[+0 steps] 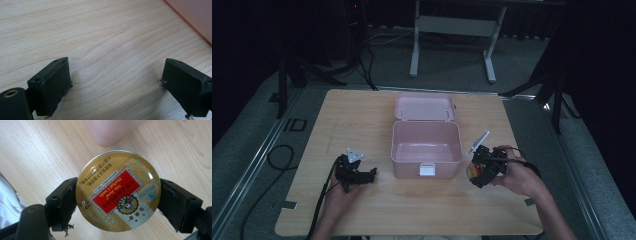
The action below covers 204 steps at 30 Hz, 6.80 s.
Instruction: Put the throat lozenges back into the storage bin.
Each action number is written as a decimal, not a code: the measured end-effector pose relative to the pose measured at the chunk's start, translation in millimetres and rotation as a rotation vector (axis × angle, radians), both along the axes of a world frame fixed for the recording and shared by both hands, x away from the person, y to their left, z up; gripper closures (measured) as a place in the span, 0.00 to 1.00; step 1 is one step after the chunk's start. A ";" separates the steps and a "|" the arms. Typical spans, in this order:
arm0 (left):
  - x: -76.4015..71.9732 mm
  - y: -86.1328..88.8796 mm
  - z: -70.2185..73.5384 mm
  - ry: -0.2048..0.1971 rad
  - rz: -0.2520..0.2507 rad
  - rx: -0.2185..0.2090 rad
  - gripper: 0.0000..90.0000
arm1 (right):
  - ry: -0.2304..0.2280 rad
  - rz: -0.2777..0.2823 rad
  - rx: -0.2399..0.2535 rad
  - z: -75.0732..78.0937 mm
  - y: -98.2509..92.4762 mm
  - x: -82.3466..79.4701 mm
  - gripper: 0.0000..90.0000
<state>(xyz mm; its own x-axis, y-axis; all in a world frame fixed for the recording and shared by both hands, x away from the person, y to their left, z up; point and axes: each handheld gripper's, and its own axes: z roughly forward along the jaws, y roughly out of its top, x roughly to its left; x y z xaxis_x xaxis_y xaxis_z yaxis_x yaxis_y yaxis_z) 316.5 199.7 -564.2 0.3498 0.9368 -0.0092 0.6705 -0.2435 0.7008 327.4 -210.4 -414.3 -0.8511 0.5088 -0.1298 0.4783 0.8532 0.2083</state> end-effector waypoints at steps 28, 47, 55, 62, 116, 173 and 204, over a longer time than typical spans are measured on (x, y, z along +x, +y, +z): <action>0.0 0.0 0.0 0.000 0.000 0.000 0.10 | 0.004 0.014 -0.021 26.0 9.1 16.6 0.22; 0.0 0.0 0.0 0.000 0.000 0.000 0.10 | 0.008 0.005 -0.024 34.5 9.0 26.8 0.22; 0.0 0.0 0.0 0.000 0.000 0.000 0.10 | 0.004 0.003 -0.026 38.6 11.3 30.5 0.22; 0.1 0.1 0.0 0.000 -0.001 0.001 0.10 | -0.002 0.007 -0.024 42.9 15.7 32.5 0.22; 0.1 0.3 0.1 0.001 -0.002 0.003 0.10 | 0.007 0.062 -0.021 46.0 60.7 52.0 0.22; 0.1 0.0 -0.1 -0.001 0.000 0.000 0.10 | 0.029 0.103 -0.063 46.3 95.9 62.1 0.22; 0.1 -0.2 0.0 0.000 -0.004 0.000 0.10 | -0.083 0.012 0.006 49.0 54.8 46.2 0.16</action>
<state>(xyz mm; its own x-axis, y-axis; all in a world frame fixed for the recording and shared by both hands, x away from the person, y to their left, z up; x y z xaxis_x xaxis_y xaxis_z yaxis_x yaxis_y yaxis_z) 316.6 199.5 -564.2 0.3539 0.9352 -0.0093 0.6695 -0.2464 0.7007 373.6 -155.5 -365.3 -0.8434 0.4999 -0.1971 0.4490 0.8571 0.2524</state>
